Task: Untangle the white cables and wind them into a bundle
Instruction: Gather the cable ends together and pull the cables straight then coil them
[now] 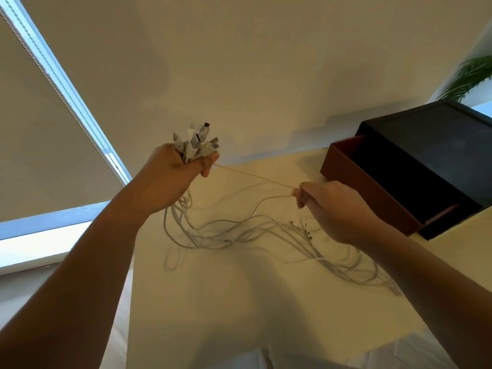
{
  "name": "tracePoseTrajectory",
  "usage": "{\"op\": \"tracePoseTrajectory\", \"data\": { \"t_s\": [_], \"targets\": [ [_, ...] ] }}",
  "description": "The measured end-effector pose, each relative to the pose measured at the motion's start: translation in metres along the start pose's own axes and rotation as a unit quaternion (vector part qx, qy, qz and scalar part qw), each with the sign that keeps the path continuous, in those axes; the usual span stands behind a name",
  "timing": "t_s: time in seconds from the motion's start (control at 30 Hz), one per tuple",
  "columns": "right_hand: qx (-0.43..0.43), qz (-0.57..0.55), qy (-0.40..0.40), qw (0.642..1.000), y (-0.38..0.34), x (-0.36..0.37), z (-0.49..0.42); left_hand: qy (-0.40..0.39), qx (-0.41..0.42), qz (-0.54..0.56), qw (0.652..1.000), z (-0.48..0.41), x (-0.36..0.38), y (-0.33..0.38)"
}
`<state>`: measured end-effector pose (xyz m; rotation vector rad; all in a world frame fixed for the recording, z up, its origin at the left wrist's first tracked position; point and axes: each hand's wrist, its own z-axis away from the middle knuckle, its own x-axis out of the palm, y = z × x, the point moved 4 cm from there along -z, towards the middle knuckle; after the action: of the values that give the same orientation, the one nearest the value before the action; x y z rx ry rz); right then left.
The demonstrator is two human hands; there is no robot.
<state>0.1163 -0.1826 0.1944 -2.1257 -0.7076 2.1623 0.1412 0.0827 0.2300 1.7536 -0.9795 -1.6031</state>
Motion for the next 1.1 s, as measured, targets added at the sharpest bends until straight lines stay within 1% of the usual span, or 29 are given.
{"op": "tracePoseTrajectory", "data": {
  "t_s": [0.07, 0.13, 0.23, 0.37, 0.47, 0.53, 0.63, 0.8, 0.93, 1.03, 1.1],
  "targets": [
    [0.027, -0.049, 0.018, 0.998, 0.008, -0.002, -0.002, -0.003, 0.004, -0.011, 1.0, 0.003, 0.003, -0.001],
    [0.053, -0.07, 0.023, 0.996, 0.018, -0.001, -0.005, -0.002, 0.0, -0.012, 1.0, 0.004, 0.005, -0.004],
    [0.077, -0.073, 0.014, 0.994, 0.029, 0.007, -0.008, 0.002, -0.014, -0.008, 1.0, 0.004, 0.009, -0.008],
    [0.091, -0.048, 0.011, 0.995, 0.038, 0.014, -0.008, 0.008, -0.013, 0.012, 1.0, 0.003, 0.005, -0.01],
    [0.11, -0.038, 0.01, 0.993, 0.057, 0.02, -0.006, 0.031, -0.034, 0.073, 0.996, 0.001, -0.006, -0.014],
    [0.132, -0.081, -0.001, 0.988, 0.071, 0.028, -0.005, 0.04, -0.043, 0.1, 0.993, 0.0, -0.014, -0.017],
    [0.152, -0.185, -0.018, 0.971, 0.081, 0.036, -0.007, 0.033, -0.039, 0.094, 0.994, 0.001, -0.016, -0.018],
    [0.179, -0.239, -0.025, 0.954, 0.098, 0.043, -0.006, 0.07, -0.047, 0.113, 0.99, -0.001, -0.027, -0.016],
    [0.201, -0.223, -0.031, 0.953, 0.109, 0.048, -0.001, 0.085, -0.034, 0.135, 0.987, 0.002, -0.028, -0.014],
    [0.209, -0.178, -0.044, 0.961, 0.114, 0.05, 0.002, 0.087, -0.035, 0.149, 0.984, 0.001, -0.031, -0.016],
    [0.204, -0.152, -0.049, 0.966, 0.114, 0.048, 0.002, 0.08, -0.05, 0.149, 0.984, -0.003, -0.033, -0.019]
  ]
}}
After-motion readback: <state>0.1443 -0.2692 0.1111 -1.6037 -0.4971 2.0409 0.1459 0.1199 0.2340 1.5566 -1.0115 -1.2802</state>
